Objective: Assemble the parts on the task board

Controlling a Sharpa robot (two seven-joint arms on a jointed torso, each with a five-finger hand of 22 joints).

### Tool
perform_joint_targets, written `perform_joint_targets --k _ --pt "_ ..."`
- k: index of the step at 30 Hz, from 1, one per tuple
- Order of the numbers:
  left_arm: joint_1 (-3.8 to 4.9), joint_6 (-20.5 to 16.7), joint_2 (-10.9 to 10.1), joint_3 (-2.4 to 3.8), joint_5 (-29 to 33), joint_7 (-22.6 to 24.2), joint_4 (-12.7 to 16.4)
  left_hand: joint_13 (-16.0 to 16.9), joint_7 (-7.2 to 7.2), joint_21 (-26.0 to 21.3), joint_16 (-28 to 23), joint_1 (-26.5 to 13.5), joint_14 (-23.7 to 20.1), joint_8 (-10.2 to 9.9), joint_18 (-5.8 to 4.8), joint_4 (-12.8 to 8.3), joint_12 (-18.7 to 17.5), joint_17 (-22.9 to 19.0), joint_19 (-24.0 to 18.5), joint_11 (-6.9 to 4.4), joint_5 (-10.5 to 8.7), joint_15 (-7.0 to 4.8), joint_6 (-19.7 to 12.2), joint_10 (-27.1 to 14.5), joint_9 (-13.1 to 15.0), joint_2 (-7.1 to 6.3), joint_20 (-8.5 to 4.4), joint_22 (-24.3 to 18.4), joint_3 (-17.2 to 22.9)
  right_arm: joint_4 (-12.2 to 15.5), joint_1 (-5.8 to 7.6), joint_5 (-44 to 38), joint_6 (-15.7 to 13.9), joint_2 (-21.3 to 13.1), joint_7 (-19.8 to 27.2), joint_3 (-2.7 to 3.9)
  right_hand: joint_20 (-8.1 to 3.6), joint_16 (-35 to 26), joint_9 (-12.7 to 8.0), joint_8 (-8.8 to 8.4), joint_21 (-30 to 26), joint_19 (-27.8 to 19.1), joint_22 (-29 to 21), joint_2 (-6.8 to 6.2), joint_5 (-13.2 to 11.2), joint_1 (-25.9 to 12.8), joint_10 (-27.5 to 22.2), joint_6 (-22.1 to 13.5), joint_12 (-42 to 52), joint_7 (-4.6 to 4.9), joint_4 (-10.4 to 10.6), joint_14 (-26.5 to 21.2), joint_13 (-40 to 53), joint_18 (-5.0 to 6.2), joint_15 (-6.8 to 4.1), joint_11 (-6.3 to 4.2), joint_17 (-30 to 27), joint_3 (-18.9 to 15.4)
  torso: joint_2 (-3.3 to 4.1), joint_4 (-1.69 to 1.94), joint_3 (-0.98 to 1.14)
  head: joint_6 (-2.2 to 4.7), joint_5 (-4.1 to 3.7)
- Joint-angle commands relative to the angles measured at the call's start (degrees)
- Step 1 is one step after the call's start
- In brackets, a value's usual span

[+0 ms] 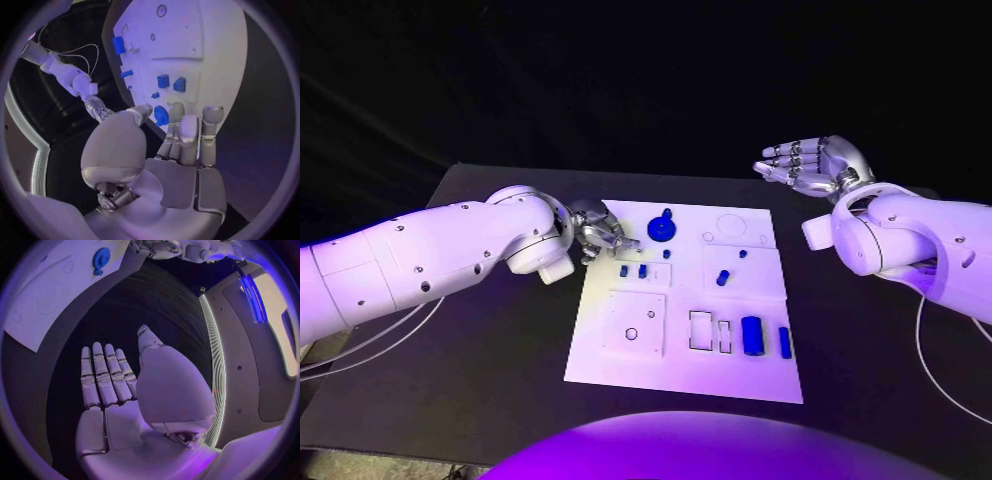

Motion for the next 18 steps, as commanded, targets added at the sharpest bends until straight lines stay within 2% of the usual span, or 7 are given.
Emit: perform_joint_targets --k 1,2,3,6,7,10,18 --pt "0.06 -3.8 0.2 0.16 0.5 13.8 0.1 -1.7 1.72 -5.7 -5.9 4.9 -7.1 0.2 1.32 -1.4 -1.6 -8.5 -6.1 1.17 0.01 0.93 -1.0 -3.4 -1.3 -1.32 0.93 -7.1 2.9 0.2 -0.03 -0.2 0.4 -0.1 0.4 0.01 0.00 -0.4 -0.1 -0.37 0.0 -0.5 -0.2 0.59 0.0 0.6 0.3 0.5 -0.3 2.70 -0.4 0.6 -0.1 0.10 -0.01 0.00 -0.2 0.1 -0.02 -0.06 0.08 0.01 -0.29" --pt "0.06 -3.7 0.3 0.17 -0.5 15.0 0.2 -3.4 2.32 -8.0 -10.6 8.4 -13.2 0.0 1.21 -2.8 -3.6 -13.5 -8.2 1.53 -0.05 1.67 -1.2 -5.6 -2.2 -1.56 1.48 -8.2 5.3 0.2 -0.03 -0.2 0.4 -0.1 0.4 0.01 0.00 -0.4 -0.1 -0.36 0.0 -0.4 -0.3 0.67 0.0 0.8 0.4 0.5 -0.3 2.69 -0.5 0.6 -0.1 0.11 -0.03 -0.01 -0.2 0.3 -0.02 -0.03 0.08 0.01 -0.38" --pt "0.06 -3.5 0.6 0.18 -3.1 17.4 0.2 -3.9 2.34 -8.7 -11.0 9.1 -13.9 0.2 1.30 -3.0 -3.7 -14.0 -8.7 1.66 -0.12 1.67 -0.7 -5.5 -2.6 -1.62 1.69 -8.6 5.9 0.2 -0.03 -0.2 0.4 -0.1 0.4 0.01 -0.01 -0.5 -0.1 -0.35 0.1 -0.2 -0.5 0.80 0.0 1.3 0.4 0.6 -0.3 2.65 -0.8 0.8 0.0 0.16 -0.06 -0.06 -0.3 0.7 -0.01 -0.01 0.08 0.01 -0.43" --pt "0.06 -4.0 1.7 0.07 -9.5 21.1 -0.1 -6.9 2.41 -11.3 -13.2 11.2 -17.4 -0.8 1.32 -4.2 -6.7 -16.1 -10.5 1.87 -0.59 2.12 0.0 -7.1 -5.1 -3.41 2.16 -9.9 7.3 0.2 -0.03 -0.3 0.4 -0.1 0.5 0.01 -0.01 -0.5 -0.2 -0.35 0.1 -0.1 -0.5 0.84 0.0 1.5 0.5 0.6 -0.3 2.63 -0.9 0.9 -0.1 0.17 -0.08 -0.07 -0.4 0.8 -0.09 0.18 -0.01 0.01 -0.65" --pt "0.06 -4.3 2.2 -0.03 -11.9 21.9 -0.3 -9.9 2.28 -11.9 -13.2 11.7 -17.7 -2.5 1.37 -4.4 -10.3 -17.1 -10.6 2.14 -0.90 2.35 -0.4 -8.0 -7.3 -4.53 2.41 -10.2 7.6 0.1 -0.03 -0.3 0.4 -0.1 0.5 0.01 -0.01 -0.6 -0.2 -0.35 0.1 -0.1 -0.6 0.90 0.0 1.7 0.5 0.7 -0.3 2.61 -1.1 0.9 -0.1 0.19 -0.09 -0.09 -0.4 1.0 -0.12 0.20 -0.01 0.01 -0.70" --pt "0.05 -5.2 4.1 -0.58 -20.5 23.0 -1.4 -15.1 2.50 -11.9 -12.2 12.8 -17.5 -4.2 1.39 -5.3 -15.5 -19.1 -10.0 2.64 -1.07 2.65 0.7 -7.5 -11.2 -5.36 2.65 -10.2 7.0 0.1 -0.04 -0.5 0.4 0.1 0.5 0.01 0.00 -0.6 -0.2 -0.32 0.2 0.1 -0.8 1.04 0.0 2.1 0.6 0.8 -0.2 2.55 -1.4 1.1 0.0 0.21 -0.14 -0.13 -0.5 1.4 -0.12 0.13 0.02 0.01 -0.64" --pt "0.03 -2.7 8.5 -2.14 -34.4 21.5 -5.6 -18.7 1.89 -9.8 -8.1 14.0 -15.5 -6.1 1.43 -6.8 -17.5 -20.2 -8.5 2.20 -1.02 2.12 2.4 -5.9 -15.5 -6.65 2.25 -8.9 5.2 0.1 -0.16 -0.6 0.5 0.2 0.5 0.01 -0.01 -0.7 -0.2 -0.31 0.2 0.1 -1.0 1.16 0.0 2.3 0.7 0.9 -0.2 2.52 -1.6 1.2 0.0 0.24 -0.16 -0.17 -0.6 1.7 -0.04 0.00 -0.06 0.20 -0.43"
